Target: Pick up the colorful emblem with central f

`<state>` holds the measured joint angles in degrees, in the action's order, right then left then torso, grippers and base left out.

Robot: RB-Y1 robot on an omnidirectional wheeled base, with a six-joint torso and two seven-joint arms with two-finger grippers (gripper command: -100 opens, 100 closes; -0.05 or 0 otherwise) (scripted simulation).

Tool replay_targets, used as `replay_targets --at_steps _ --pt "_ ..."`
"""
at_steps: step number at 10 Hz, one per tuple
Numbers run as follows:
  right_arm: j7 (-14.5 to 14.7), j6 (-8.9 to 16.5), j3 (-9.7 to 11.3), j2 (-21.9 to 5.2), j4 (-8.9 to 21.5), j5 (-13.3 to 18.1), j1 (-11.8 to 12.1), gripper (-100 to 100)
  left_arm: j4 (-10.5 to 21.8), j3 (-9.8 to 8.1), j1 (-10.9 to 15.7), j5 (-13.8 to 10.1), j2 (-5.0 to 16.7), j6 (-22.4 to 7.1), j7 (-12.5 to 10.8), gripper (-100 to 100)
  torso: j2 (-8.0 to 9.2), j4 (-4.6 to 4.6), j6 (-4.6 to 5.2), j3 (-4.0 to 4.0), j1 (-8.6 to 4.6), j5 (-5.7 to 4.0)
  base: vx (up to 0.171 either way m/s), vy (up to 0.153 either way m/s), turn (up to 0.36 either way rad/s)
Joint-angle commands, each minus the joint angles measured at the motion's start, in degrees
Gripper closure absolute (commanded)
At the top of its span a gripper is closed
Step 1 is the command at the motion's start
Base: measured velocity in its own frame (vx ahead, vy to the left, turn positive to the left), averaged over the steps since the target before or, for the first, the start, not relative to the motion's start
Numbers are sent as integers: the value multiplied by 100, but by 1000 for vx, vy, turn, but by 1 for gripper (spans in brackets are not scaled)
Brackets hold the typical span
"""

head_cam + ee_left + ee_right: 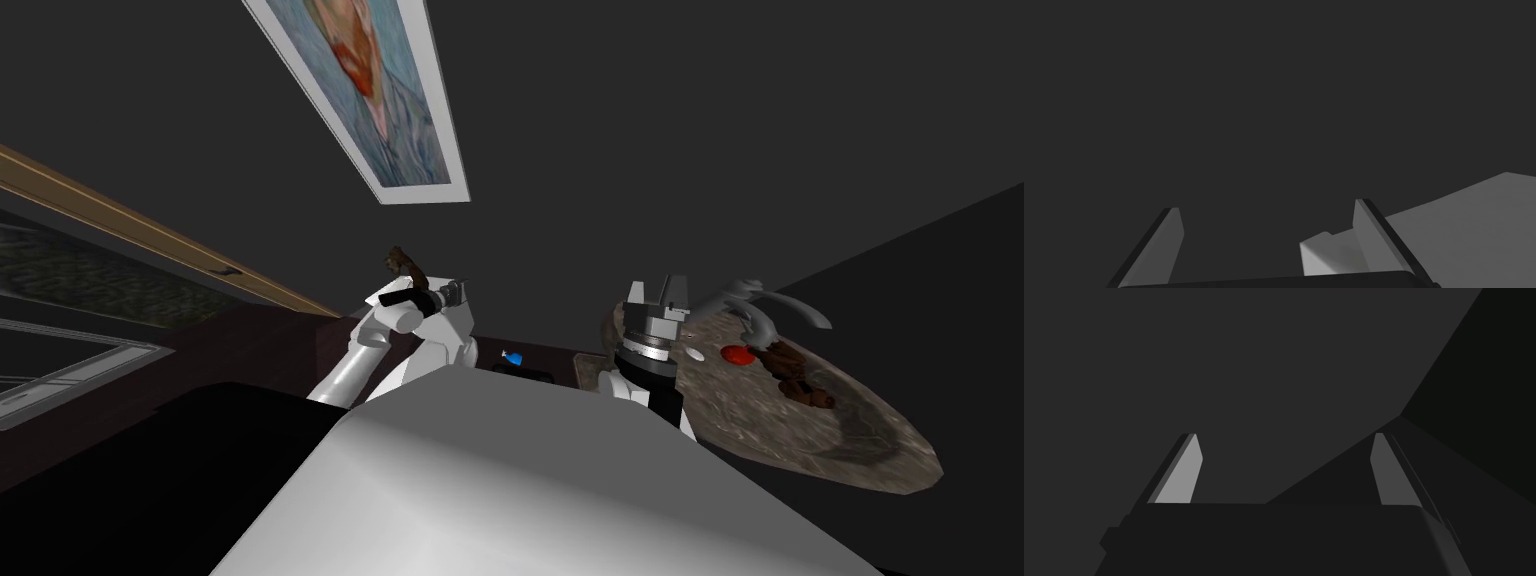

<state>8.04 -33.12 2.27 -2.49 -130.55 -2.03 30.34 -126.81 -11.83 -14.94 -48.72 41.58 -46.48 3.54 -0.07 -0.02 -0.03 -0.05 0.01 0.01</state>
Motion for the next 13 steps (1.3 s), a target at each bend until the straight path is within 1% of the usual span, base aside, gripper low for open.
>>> replay_targets --at_steps 1,3,4,6,7,9,10,11,12,13 --pt "0 0 0 0 0 0 0 0 98 -113 76 -282 236 -286 -65 -100 0 0 0 0 0 0 29 1 -1" --pt "0 0 0 0 0 0 0 0 98 -113 76 -282 236 -606 -65 -100 -3 0 0 -2 1 0 24 2 0" --pt "0 0 0 0 0 0 0 0 211 -208 145 -534 450 -776 -118 -100 0 0 0 0 1 0 37 8 4" --pt "0 0 0 0 0 0 0 0 211 -208 145 -534 450 -1068 -118 -100 -6 -1 0 -3 3 1 29 4 1" --pt "0 0 0 0 0 0 0 0 327 -304 212 -778 664 -1246 -176 -100 -1 0 0 -1 1 0 40 2 11" --pt "0 0 0 0 0 0 0 0 327 -304 212 -778 664 -1519 -176 -100 -6 -1 0 -4 2 0 28 4 4" --pt "0 0 0 0 0 0 0 0 445 -401 276 -1014 875 -1721 -236 -100 0 0 0 0 1 0 36 6 15" --pt "0 0 0 0 0 0 0 0 445 -401 276 -1014 875 -1879 -236 -100 -4 0 -1 -2 3 0 38 5 11" --pt "0 0 0 0 0 0 0 0 445 -401 276 -1014 875 -1961 -236 -100 -5 -1 0 -3 2 1 16 4 -2" --pt "0 0 0 0 0 0 0 0 566 -500 337 -1240 1084 -2163 -299 -100 1 0 0 0 2 1 34 7 20"
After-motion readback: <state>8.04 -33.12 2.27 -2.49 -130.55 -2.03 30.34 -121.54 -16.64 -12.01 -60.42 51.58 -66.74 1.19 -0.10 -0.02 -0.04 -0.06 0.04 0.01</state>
